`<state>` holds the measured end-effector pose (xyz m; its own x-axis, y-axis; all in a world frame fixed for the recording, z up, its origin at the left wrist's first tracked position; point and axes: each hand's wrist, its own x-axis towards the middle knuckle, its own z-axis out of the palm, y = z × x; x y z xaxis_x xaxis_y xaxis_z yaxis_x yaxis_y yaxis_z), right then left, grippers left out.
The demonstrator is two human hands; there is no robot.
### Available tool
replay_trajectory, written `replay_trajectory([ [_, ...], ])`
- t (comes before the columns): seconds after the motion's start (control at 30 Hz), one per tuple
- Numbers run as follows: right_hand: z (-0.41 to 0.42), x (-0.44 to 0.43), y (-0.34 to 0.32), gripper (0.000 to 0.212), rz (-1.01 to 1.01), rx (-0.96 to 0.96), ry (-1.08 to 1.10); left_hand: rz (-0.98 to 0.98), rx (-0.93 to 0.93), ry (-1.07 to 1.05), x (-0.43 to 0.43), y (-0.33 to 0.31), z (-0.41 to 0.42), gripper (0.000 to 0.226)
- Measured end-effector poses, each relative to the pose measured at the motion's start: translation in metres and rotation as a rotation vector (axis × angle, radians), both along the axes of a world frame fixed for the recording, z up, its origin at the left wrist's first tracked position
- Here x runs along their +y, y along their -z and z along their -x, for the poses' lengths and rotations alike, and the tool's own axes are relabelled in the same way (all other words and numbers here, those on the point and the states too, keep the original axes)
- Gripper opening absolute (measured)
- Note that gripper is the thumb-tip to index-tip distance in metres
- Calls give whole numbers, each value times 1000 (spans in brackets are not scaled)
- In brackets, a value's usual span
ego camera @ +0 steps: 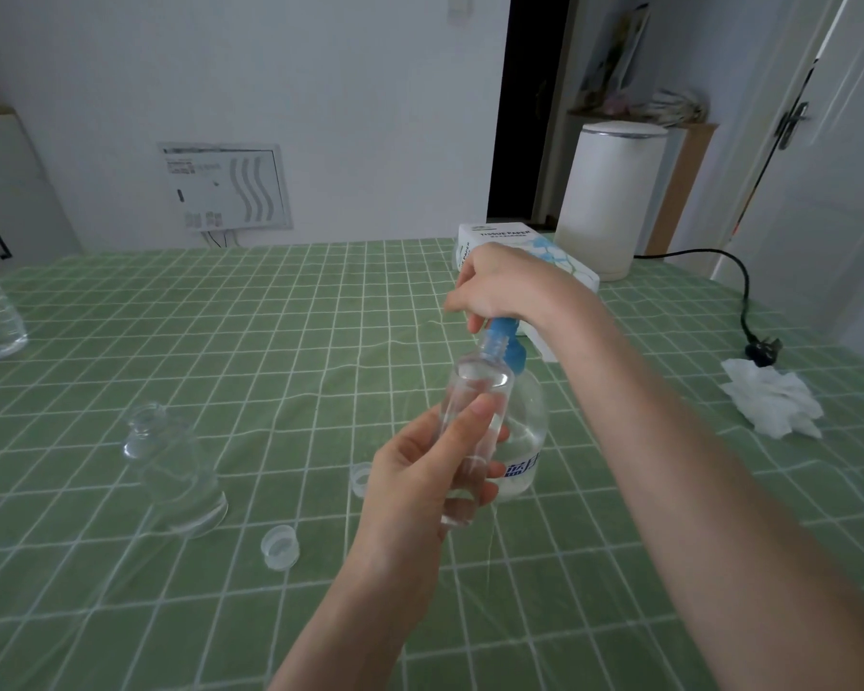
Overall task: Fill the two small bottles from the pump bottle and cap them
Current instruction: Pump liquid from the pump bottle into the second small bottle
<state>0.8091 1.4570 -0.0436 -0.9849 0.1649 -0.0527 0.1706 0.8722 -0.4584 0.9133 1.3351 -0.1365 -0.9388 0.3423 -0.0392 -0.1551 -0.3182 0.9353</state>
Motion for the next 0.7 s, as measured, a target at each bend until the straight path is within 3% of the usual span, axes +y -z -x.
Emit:
replay_trajectory([
  [0.4,-3,-1,10,35,53,-89,-18,-3,-24,13,0,1,1,40],
  [0.7,-2,-1,4,30,21,-47,-26,-1,-12,8,0,2,1,34],
])
